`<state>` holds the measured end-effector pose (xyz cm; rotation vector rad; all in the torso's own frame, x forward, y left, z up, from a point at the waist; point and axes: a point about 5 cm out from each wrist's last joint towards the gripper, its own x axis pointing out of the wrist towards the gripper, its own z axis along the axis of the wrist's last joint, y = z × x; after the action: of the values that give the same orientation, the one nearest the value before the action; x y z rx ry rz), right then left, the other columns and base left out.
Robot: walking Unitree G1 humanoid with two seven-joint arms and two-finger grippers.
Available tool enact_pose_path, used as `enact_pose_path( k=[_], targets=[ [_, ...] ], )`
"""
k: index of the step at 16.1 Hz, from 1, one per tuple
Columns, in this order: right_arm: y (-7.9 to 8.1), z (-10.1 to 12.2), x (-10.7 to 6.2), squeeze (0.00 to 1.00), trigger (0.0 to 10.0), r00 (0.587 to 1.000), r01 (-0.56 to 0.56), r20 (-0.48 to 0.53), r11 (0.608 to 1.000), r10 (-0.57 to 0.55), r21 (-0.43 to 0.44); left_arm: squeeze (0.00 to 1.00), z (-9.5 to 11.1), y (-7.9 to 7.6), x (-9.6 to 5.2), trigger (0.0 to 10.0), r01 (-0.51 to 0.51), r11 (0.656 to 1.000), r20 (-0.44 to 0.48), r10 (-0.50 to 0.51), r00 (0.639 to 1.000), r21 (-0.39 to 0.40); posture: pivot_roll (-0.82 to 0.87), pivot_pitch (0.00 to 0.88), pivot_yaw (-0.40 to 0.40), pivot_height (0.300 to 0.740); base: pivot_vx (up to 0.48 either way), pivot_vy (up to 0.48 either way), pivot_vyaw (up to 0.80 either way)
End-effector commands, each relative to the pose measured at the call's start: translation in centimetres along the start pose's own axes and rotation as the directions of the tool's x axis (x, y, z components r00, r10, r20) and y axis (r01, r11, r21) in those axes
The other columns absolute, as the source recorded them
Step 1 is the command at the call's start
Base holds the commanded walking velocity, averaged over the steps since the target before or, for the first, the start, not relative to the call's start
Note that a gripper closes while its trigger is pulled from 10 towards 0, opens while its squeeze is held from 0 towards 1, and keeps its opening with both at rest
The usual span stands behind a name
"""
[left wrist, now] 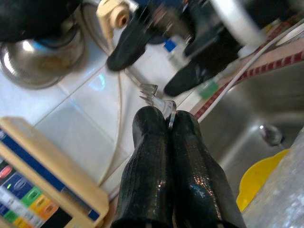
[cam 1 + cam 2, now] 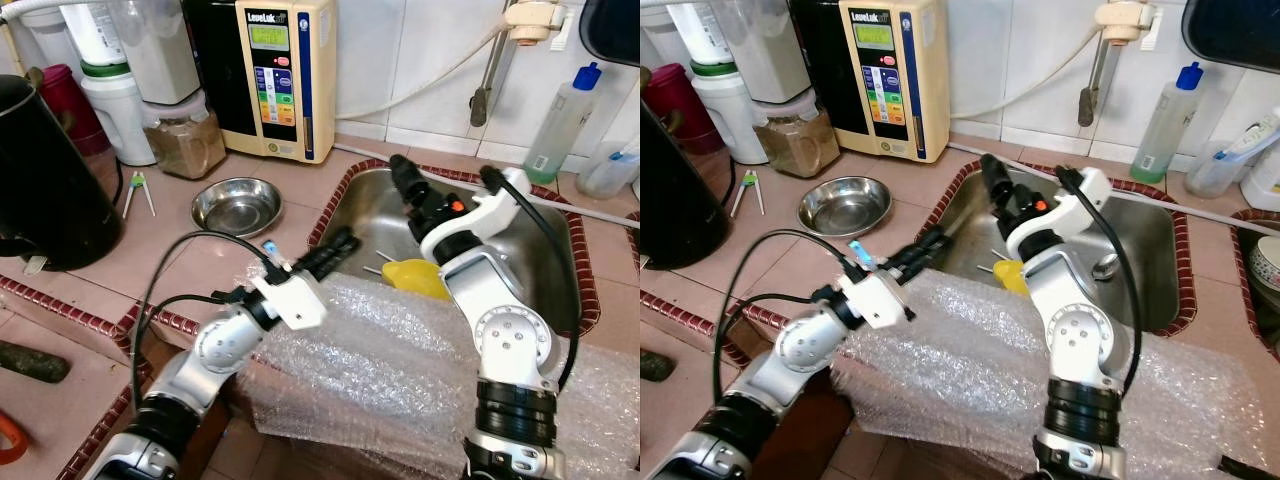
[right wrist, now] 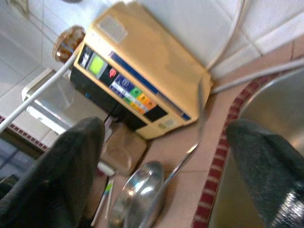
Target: Kitchen organization
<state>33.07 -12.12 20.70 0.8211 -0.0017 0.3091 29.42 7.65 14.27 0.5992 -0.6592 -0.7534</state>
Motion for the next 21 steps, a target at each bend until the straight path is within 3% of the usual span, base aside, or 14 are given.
enact_pose_path(
  k=[1,2,3,14,21],
  targets=[
    [0.3,-0.5,0.5,0.0,10.0,0.999,0.008,-0.048,1.0,-0.007,0.019,0.0,0.2,0.1,0.4,0.0,0.013,1.0,0.021,-0.013,1.0,0.021,-0.06,0.022,0.053,0.74,0.0,0.0,0.0],
    [0.1,-1.0,0.9,0.0,5.4,0.994,0.036,-0.101,0.999,-0.033,0.027,0.0,0.3,0.0,0.7,0.0,0.006,1.0,0.026,-0.007,1.0,0.02,-0.06,0.023,0.052,0.74,0.0,0.0,0.0],
    [0.1,-1.4,1.0,0.0,0.0,0.991,0.048,-0.126,0.999,-0.044,0.026,0.0,0.4,0.0,0.9,0.0,-0.001,1.0,0.031,0.0,1.0,0.02,-0.06,0.024,0.049,0.74,0.0,0.0,0.0],
    [-1.2,-0.6,1.4,0.0,0.0,0.962,0.213,-0.177,0.977,-0.208,0.013,0.0,-0.2,0.2,0.9,0.0,-0.03,0.999,0.006,0.03,1.0,0.036,-0.07,0.031,0.039,0.74,0.0,0.0,0.0],
    [-1.8,-0.3,1.0,0.0,0.0,0.949,0.261,-0.184,0.965,-0.255,0.009,0.0,-0.7,0.1,0.6,0.0,-0.039,0.999,-0.022,0.04,0.999,0.035,-0.07,0.026,0.043,0.74,0.0,0.0,0.0]
  ],
)
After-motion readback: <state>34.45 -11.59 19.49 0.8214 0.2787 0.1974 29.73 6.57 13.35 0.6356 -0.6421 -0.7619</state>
